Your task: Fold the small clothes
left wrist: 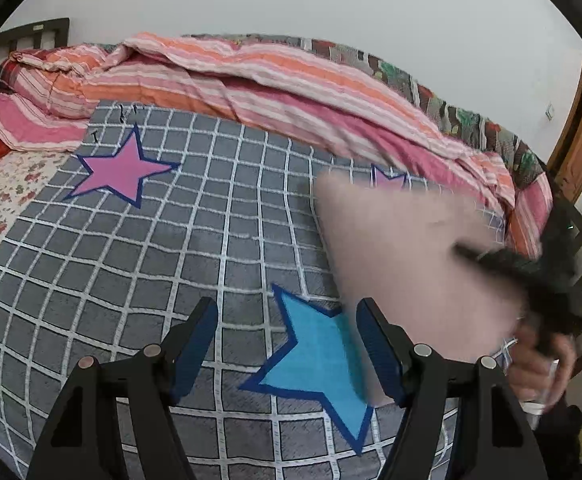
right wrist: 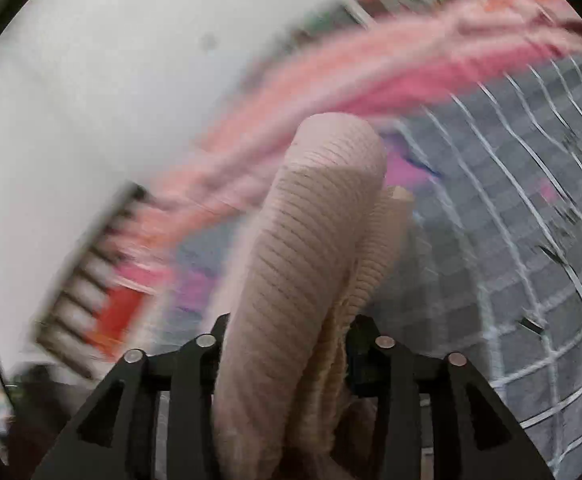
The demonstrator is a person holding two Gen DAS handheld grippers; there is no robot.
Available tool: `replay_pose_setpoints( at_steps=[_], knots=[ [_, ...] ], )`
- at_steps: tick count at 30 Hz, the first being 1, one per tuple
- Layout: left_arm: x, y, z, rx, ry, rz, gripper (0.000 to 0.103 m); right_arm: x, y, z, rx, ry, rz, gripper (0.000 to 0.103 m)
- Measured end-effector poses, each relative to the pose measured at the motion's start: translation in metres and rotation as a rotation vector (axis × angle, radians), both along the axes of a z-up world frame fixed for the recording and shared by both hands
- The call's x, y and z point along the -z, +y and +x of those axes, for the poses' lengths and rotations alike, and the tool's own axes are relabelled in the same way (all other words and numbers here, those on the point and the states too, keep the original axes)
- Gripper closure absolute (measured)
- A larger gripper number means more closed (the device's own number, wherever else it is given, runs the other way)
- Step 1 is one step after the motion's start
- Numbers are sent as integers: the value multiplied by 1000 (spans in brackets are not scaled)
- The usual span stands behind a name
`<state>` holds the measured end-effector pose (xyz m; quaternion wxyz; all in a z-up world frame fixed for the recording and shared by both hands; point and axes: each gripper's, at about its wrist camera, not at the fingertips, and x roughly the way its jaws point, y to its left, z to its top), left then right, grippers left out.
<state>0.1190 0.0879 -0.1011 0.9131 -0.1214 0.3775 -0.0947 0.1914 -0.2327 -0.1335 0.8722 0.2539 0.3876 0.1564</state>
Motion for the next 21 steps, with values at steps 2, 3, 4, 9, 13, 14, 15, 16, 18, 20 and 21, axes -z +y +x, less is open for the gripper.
replay_pose_setpoints(
  at_steps=[2,3,4,9,13,14,15,16,18,20,21],
  knots=[
    [8,-7,1,27,9,3,33,35,-5,12,42,152,-98,59],
    [11,-10,2,41,15,-3,33,44,-9,13,48,181,-112,56],
    [14,-14,2,54,22,-11,33,47,-17,8,41,155,-80,54],
    [22,-50,10,119,32,-20,33,33,-29,-20,23,82,-120,51],
    [25,-80,26,144,41,-2,33,18,-21,-41,17,-16,-271,52],
    [30,-89,30,153,52,10,33,17,-17,-44,7,-32,-299,52],
    [36,-95,32,154,64,32,33,16,-16,-46,-4,-41,-325,52],
    [45,-101,33,153,83,68,32,21,-13,-48,-21,-42,-366,52],
    [60,-105,30,158,94,92,30,32,-11,-46,-29,-21,-412,52],
    [66,-99,27,156,88,61,30,43,-14,-48,-37,-4,-417,52],
    [65,-96,27,158,94,36,30,45,-16,-47,-44,-3,-407,52]
  ],
)
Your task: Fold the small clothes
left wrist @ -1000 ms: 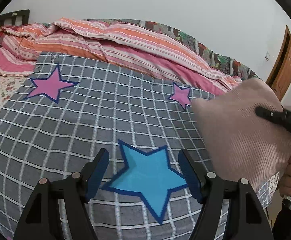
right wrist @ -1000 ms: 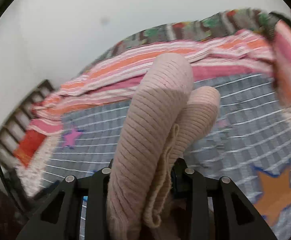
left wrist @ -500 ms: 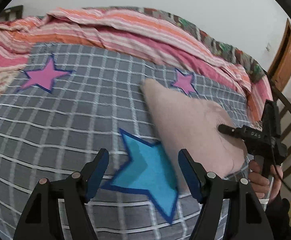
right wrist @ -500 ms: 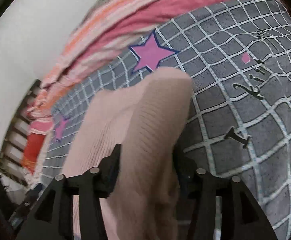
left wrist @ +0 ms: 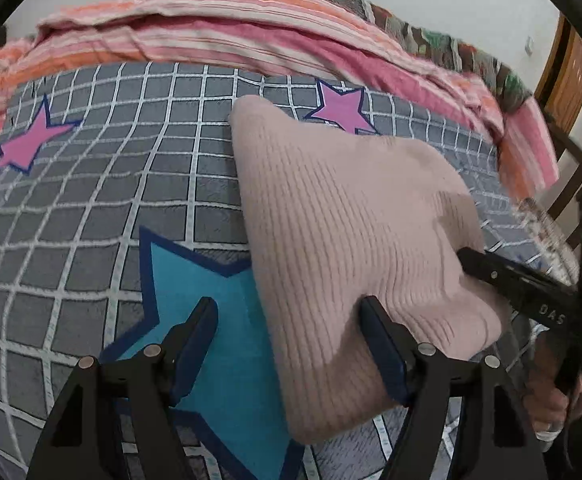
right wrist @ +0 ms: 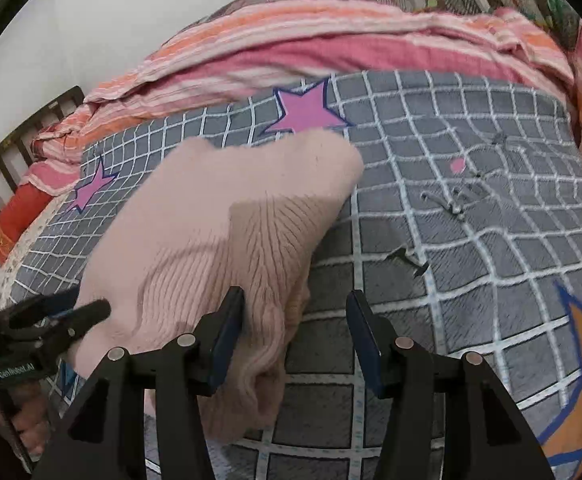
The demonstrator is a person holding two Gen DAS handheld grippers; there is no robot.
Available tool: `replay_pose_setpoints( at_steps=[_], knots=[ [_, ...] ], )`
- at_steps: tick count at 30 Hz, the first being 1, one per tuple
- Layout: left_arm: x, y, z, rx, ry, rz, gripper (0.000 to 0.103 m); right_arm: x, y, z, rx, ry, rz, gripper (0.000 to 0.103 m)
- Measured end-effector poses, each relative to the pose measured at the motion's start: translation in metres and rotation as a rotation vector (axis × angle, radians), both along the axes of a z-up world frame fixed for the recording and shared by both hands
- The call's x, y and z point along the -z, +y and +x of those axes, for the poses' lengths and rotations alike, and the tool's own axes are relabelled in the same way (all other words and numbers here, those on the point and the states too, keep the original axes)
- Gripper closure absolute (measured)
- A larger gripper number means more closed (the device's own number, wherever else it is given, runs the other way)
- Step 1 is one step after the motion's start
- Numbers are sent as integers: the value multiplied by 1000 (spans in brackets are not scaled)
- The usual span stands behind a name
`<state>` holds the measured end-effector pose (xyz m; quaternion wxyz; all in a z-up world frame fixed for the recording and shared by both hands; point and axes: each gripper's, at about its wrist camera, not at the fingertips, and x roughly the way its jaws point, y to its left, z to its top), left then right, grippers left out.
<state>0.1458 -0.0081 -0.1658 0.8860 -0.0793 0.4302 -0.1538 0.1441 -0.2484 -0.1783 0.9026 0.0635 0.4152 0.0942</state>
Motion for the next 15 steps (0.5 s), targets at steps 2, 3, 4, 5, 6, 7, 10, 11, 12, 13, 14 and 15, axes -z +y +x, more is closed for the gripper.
replay_pose_setpoints(
  at_steps=[2,3,4,5,6,7,10,11,12,13,14,15],
  knots=[
    [-6,5,3,0,16,-34,31,-4,-2,1,-12,-3,-1,52],
    [-11,7,7,-2,11,-50,31,-11,-4,3,-14,-18,3,52],
    [-15,8,10,-6,0,-55,31,-17,-4,4,-11,-40,8,52],
    [-21,7,18,-6,-20,-55,31,-23,-3,7,-6,-63,10,52],
    [-25,6,23,-6,-33,-53,31,-28,-3,10,1,-87,9,52],
    [-31,3,31,-12,-53,-43,31,-34,-2,17,11,-112,1,52],
    [-37,-4,56,-32,-93,5,33,-38,8,38,5,-125,-19,52],
    [-35,-6,65,-36,-89,18,33,-36,11,45,3,-118,-27,53],
    [-29,-10,75,-42,-69,41,31,-33,13,51,1,-109,-39,54],
    [-21,-12,82,-40,-54,59,31,-25,16,59,12,-92,-73,54],
    [-16,-13,84,-31,-62,55,30,-18,16,63,22,-74,-92,54],
    [-13,-13,82,-27,-78,55,29,-10,15,68,28,-51,-95,53]
  ],
)
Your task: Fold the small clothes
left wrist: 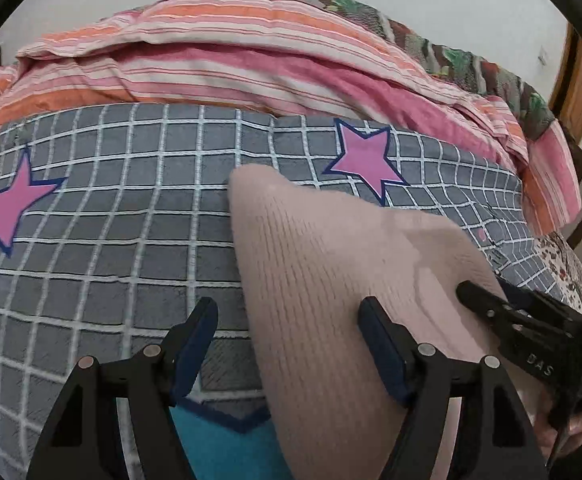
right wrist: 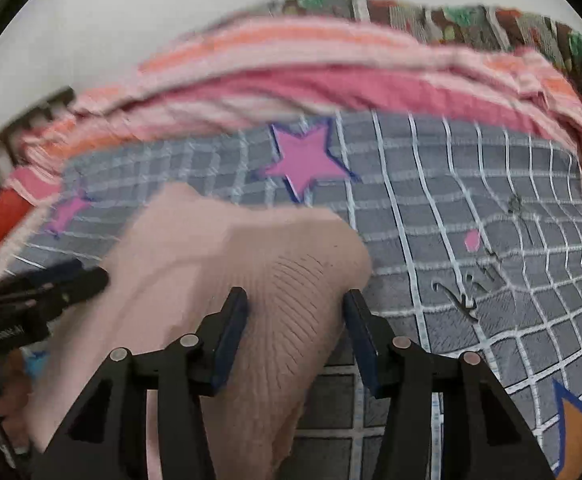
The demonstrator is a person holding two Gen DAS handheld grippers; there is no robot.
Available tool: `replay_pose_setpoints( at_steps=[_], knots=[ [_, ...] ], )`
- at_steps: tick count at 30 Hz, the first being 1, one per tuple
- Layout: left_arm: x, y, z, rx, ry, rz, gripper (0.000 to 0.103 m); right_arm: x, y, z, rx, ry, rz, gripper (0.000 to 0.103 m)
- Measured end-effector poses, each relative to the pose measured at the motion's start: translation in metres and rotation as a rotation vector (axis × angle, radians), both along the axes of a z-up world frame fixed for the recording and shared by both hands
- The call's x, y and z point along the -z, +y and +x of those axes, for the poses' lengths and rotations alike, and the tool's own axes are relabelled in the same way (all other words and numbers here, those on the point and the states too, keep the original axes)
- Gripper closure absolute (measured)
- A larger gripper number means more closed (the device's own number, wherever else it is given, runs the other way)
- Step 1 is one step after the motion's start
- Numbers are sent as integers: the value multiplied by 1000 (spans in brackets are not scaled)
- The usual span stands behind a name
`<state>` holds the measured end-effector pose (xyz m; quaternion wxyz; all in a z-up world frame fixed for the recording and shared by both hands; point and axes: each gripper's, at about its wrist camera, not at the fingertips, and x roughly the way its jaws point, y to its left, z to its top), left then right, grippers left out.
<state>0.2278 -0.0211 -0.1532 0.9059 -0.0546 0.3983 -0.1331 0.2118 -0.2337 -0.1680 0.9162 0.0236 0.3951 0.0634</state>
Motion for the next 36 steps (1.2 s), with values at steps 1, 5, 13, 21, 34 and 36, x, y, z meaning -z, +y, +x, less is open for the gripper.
replay_pose_setpoints(
  at_steps=[1,5,13,21,34,36],
  knots=[
    [3,0,-2,2,-17,10,27,7,-3,2,8,14,7,52],
    [8,-4,-8,-18,-67,46,21,19,-9,6,28,9,38,46],
    [16,5,-3,-37,-55,-12,10,23,-9,4,25,1,56,46],
    [15,2,-6,-48,-74,12,9,24,-8,5,27,-7,50,46],
    [14,2,-6,-48,-82,19,9,24,-9,5,30,-13,52,45],
    [14,2,-7,-49,-83,21,9,24,-9,4,31,-15,49,45]
  ],
)
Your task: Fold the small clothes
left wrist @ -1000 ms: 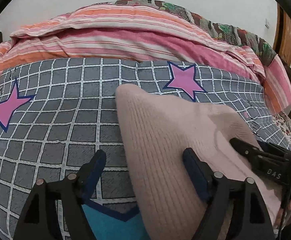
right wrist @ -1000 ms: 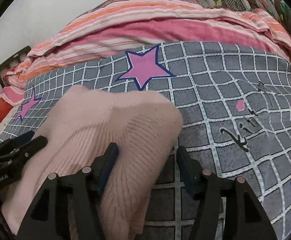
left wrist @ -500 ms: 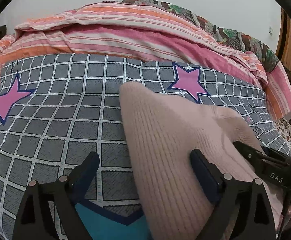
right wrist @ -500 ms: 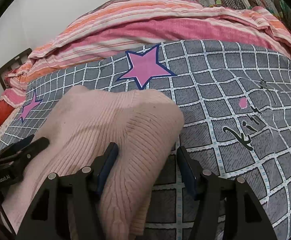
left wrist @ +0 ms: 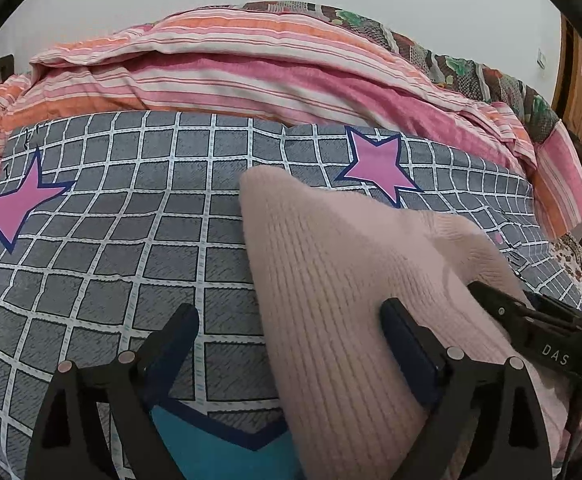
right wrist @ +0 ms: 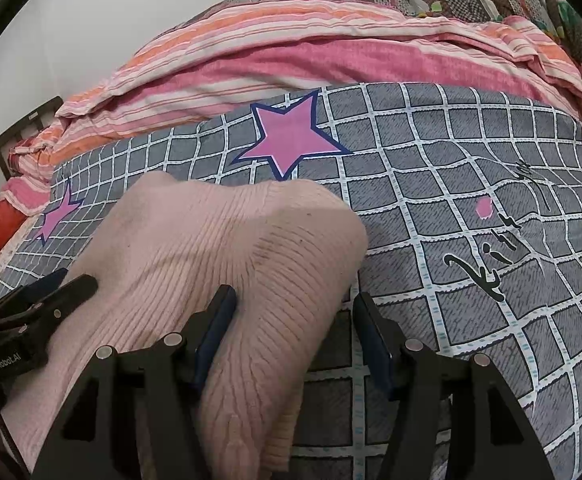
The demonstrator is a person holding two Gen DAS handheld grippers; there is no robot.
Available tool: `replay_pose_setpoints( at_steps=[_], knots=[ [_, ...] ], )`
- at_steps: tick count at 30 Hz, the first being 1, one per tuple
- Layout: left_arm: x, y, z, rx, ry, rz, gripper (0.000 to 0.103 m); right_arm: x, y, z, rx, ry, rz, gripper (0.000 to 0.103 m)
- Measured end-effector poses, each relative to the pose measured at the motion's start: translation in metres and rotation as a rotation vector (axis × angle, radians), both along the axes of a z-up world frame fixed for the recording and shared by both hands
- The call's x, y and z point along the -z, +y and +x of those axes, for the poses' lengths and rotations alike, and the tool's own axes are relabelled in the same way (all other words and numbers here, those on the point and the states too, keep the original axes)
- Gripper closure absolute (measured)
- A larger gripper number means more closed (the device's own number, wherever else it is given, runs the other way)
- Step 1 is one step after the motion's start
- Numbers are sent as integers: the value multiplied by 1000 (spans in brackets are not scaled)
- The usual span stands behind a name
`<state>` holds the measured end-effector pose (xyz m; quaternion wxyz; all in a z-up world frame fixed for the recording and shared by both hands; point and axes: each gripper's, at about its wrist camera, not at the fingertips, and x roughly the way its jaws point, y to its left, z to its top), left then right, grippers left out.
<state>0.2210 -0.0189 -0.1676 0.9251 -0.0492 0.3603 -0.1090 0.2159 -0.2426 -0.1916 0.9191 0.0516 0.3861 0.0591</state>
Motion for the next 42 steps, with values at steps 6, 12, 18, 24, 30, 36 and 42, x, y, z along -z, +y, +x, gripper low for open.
replay_pose_setpoints(
  at_steps=[6,12,18,24,30,36,42],
  knots=[
    [0,0,0,-1,-1,-1,9,-1,1,0,0,-2,-2,45],
    [0,0,0,-1,-1,-1,9,-1,1,-1,0,-4,-5,45],
    [0,1,0,-1,-2,-1,9,-1,1,-1,0,-5,-4,45],
    [0,1,-1,-2,-4,-1,9,-1,0,-1,0,-6,-4,44],
    [-1,1,-1,-3,-4,-3,9,-1,0,-2,2,-6,2,44],
    [-1,2,-1,-3,-4,-5,9,-1,0,-2,3,-7,4,44],
    [-2,1,-2,-7,-5,-6,8,-3,1,-3,7,-13,-9,44]
  ],
)
